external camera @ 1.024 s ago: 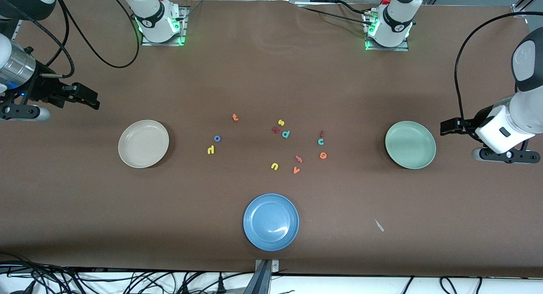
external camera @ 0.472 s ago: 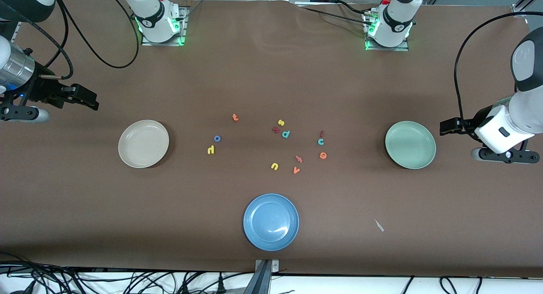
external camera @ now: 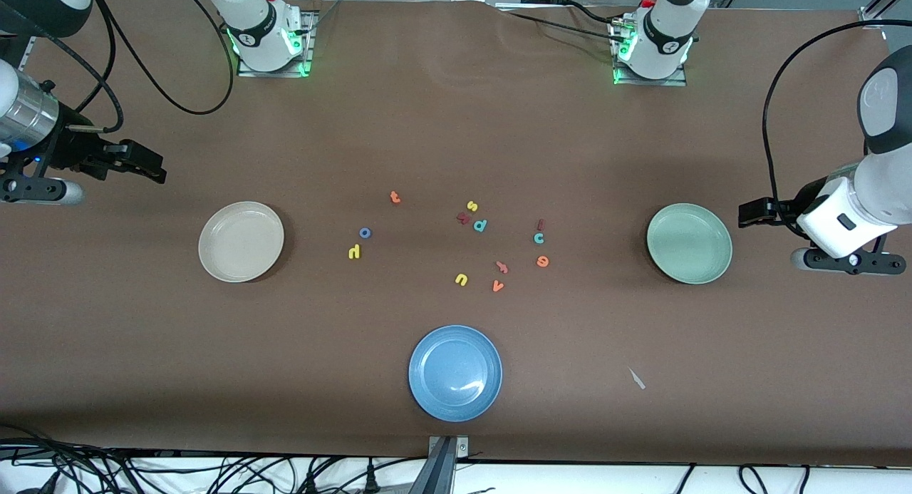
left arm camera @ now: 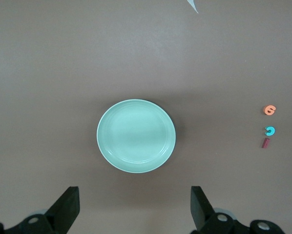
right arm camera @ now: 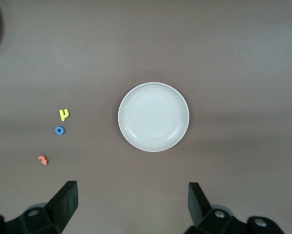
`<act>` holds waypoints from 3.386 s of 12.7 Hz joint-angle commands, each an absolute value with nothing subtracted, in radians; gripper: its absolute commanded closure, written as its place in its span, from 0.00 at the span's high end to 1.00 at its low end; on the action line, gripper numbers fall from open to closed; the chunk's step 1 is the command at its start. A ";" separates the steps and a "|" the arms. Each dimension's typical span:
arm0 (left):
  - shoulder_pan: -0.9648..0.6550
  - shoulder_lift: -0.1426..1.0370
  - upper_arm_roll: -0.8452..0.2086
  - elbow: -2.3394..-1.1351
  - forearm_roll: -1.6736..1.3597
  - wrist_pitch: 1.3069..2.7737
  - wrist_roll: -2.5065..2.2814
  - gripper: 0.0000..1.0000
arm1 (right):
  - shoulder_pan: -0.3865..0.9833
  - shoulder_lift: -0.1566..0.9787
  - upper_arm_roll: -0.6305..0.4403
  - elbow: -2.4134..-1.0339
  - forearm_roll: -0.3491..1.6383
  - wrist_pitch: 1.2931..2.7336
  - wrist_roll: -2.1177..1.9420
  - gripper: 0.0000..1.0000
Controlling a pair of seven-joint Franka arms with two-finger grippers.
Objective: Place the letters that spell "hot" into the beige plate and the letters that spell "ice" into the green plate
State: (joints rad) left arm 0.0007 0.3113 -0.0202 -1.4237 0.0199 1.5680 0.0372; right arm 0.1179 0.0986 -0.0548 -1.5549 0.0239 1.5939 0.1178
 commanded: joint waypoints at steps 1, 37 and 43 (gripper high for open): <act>0.002 0.304 -0.020 -1.433 0.008 1.566 0.049 1.00 | 0.110 0.095 -0.051 -1.546 0.021 1.575 0.121 1.00; -0.005 0.304 -0.023 -1.433 0.008 1.565 0.041 1.00 | 0.109 0.080 -0.075 -1.546 0.023 1.483 0.078 1.00; -0.002 0.304 -0.023 -1.431 0.008 1.560 0.054 1.00 | 0.109 0.077 -0.077 -1.545 0.023 1.473 0.078 1.00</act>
State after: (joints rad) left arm -0.0044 0.3114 -0.0256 -1.4238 0.0199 1.5676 0.0372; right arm 0.1171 0.0860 -0.0799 -1.5545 0.0239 1.4955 0.0978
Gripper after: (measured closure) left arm 0.000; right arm 0.000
